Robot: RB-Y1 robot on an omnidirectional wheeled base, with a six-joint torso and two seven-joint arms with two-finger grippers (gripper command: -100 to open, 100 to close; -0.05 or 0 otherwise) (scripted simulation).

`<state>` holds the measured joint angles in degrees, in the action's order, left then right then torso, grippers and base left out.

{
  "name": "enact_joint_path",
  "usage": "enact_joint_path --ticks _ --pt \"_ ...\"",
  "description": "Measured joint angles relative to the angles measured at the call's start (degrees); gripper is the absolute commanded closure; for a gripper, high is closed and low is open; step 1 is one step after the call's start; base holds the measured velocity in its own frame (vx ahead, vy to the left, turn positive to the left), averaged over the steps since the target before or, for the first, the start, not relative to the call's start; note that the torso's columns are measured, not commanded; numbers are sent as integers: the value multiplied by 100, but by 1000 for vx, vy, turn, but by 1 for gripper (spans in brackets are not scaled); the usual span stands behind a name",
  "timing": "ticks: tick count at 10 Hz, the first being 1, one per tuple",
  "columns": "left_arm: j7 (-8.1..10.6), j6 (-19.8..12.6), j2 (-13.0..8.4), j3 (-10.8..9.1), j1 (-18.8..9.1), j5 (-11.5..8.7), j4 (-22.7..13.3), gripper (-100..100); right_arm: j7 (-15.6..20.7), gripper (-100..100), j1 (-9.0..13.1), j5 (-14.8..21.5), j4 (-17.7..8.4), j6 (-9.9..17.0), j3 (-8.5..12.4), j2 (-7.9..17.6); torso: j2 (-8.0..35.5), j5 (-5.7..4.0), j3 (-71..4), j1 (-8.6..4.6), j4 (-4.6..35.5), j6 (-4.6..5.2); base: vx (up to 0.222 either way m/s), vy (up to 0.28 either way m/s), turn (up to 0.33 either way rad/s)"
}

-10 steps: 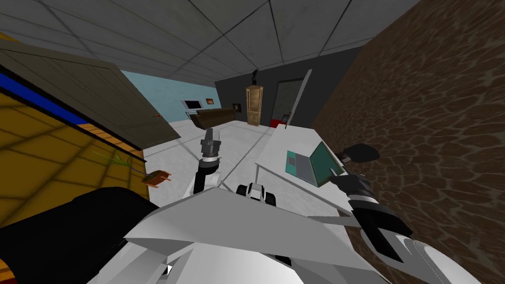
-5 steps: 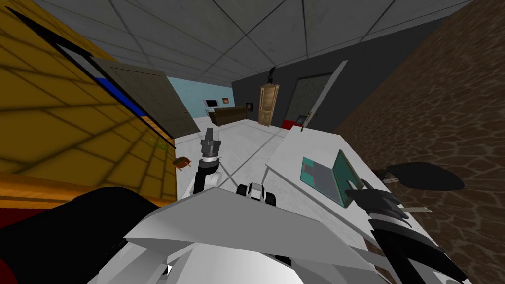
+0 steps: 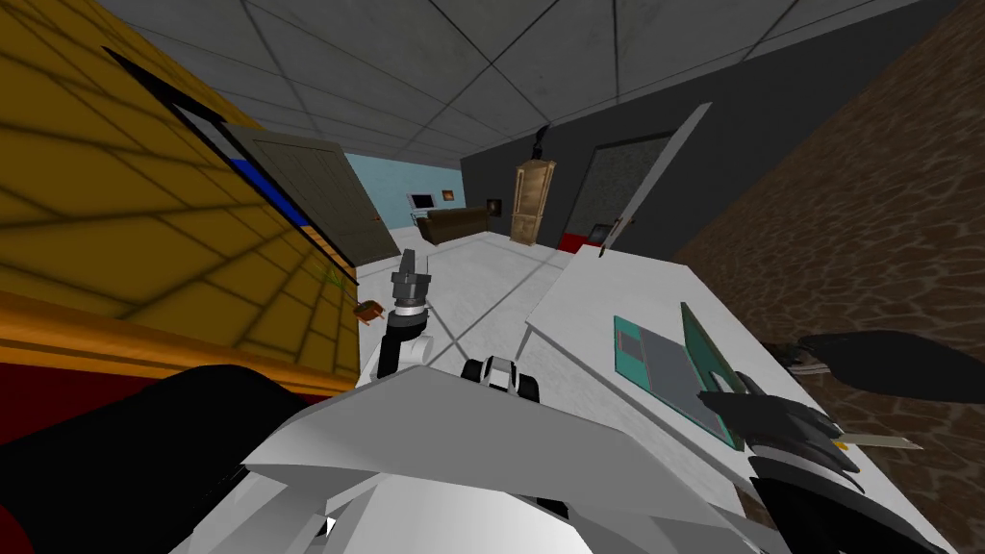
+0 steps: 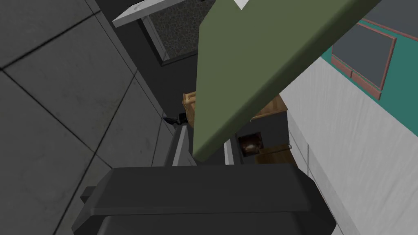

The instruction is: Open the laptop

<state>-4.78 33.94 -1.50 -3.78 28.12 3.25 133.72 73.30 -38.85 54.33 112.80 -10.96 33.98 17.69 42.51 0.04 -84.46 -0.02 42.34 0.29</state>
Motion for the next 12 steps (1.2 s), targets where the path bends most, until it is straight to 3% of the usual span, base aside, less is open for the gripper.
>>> enact_joint_path --ticks 2,4,7,8,10,12 --pt "0 -1 0 1 -2 0 -1 0 -319 100 310 -346 -307 215 95 -105 -21 -2 -9 0 -2 -42 -30 11 2" --pt "0 0 -1 0 -1 0 0 0 -637 100 635 -699 -638 213 121 -96 -42 6 -25 9 -6 -38 4 -10 10" --pt "0 0 0 0 -1 0 0 0 -1104 100 732 -1157 -701 234 106 -90 -9 9 -3 20 5 -28 -7 8 -111" --pt "0 0 0 0 0 0 0 0 -1253 100 908 -1321 -858 325 165 -183 15 2 12 12 6 2 -62 39 -250" --pt "0 -1 0 1 -2 0 -1 0 -1575 100 1222 -1664 -1173 610 206 -236 -11 -2 -1 -1 4 -36 -33 7 -4" --pt "0 0 -1 0 -1 0 0 0 -1907 100 1500 -2013 -1402 653 219 -247 -38 5 -22 10 -3 -33 2 -8 8"
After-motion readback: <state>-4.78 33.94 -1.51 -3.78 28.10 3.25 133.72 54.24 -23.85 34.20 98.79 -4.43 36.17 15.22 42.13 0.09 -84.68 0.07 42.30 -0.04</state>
